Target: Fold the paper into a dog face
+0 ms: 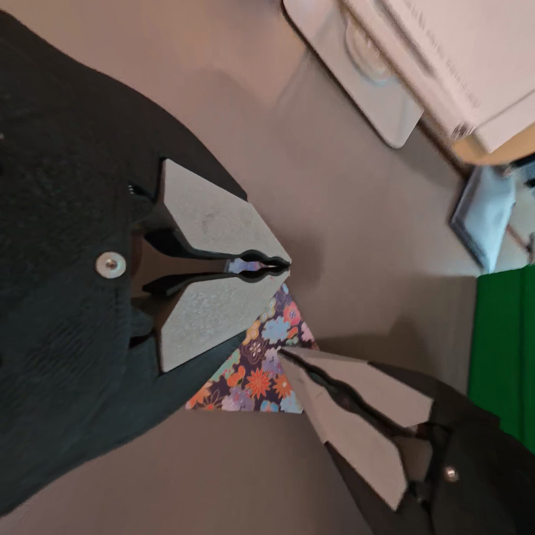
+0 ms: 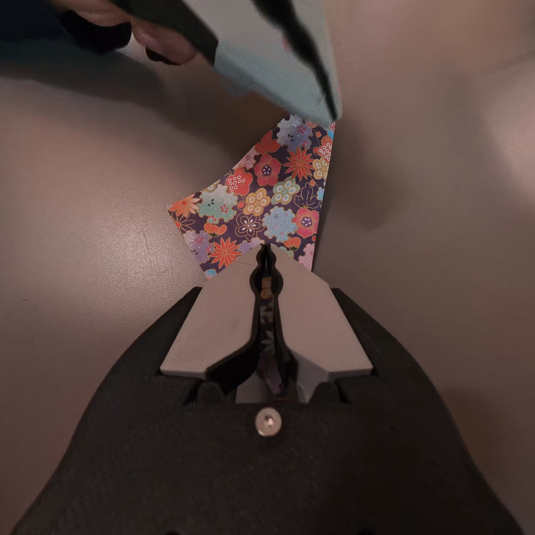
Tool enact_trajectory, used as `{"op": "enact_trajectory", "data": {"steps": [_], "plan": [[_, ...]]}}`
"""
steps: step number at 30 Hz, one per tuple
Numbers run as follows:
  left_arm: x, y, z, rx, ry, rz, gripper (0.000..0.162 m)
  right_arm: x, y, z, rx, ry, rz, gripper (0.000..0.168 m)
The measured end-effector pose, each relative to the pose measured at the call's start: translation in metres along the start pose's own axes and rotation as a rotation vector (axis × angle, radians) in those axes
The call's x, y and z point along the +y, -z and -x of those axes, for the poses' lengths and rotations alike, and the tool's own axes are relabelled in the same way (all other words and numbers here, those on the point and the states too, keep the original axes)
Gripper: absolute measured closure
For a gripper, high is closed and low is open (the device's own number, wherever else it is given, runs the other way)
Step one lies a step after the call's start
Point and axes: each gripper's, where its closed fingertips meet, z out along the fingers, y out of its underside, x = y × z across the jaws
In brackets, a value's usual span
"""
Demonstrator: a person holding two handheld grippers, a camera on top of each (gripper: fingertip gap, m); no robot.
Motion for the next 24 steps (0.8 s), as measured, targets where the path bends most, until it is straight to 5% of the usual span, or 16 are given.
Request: {"op": "enact_trajectory", "data": {"steps": [5, 14, 24], "plan": [[0.034, -0.017, -0.010, 0.002, -0.071, 0.182, 0.162, 0.000, 0.000, 0.000, 0.000, 0.002, 0.000, 0.168], [0.034, -0.018, -0.004, -0.114, -0.189, 0.189, 0.162, 0.004, 0.004, -0.016, 0.077, -0.029, 0.018, 0.168], [0.038, -0.011, -0.008, -0.012, -0.019, 0.190, 0.162, 0.018, 0.019, -0.055, 0.223, -0.174, 0.020, 0.168]]}}
